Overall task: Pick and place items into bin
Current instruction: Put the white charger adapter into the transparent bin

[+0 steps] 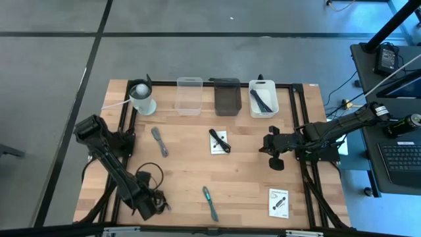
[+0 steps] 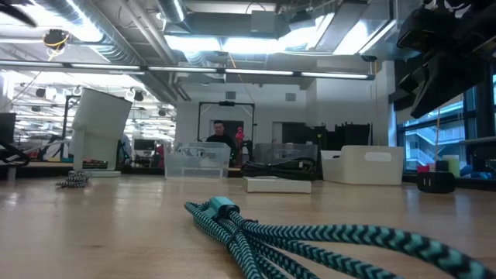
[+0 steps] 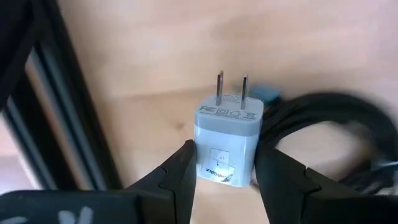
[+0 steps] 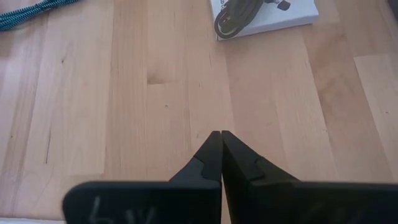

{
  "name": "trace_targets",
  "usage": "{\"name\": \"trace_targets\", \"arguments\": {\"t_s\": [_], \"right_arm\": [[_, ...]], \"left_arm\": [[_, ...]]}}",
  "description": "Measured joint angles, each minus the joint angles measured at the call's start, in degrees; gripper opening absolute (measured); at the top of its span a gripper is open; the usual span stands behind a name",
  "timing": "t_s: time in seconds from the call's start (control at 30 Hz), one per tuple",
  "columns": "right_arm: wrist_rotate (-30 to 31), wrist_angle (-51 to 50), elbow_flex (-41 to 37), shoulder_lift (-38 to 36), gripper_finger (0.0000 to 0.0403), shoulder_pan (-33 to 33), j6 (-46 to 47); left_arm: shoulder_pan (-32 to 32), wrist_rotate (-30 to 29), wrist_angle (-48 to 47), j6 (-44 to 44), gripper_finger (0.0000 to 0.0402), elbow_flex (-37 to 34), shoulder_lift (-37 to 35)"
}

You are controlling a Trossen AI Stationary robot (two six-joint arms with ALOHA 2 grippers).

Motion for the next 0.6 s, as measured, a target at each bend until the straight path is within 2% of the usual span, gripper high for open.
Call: {"name": "trace_targets", "arguments": {"t_s": [0.17,0.37,0.47,0.6], "right_arm": [[0.0,1.2,0.0,0.0,0.0003,-0.01,-0.02],[0.0,3.19,0.0,0.0,0.0003,-0.01,-0.02],[-0.02,3.9,0.0,0.0,0.0003,0.01,0.0],[-0.02,4.25,0.0,0.0,0.0003,0.01,0.25]], "left_arm": [[3.24,-7.21,-1.99,2.89,0.0138,0.0,-2.87],[9.3,-20.91,-2.06,10.39,0.0138,0.02,-5.4],[13.95,-27.24,-2.0,16.14,0.0138,0.02,-6.45],[21.47,-32.8,-1.54,25.33,0.0138,0.02,-8.12]]}}
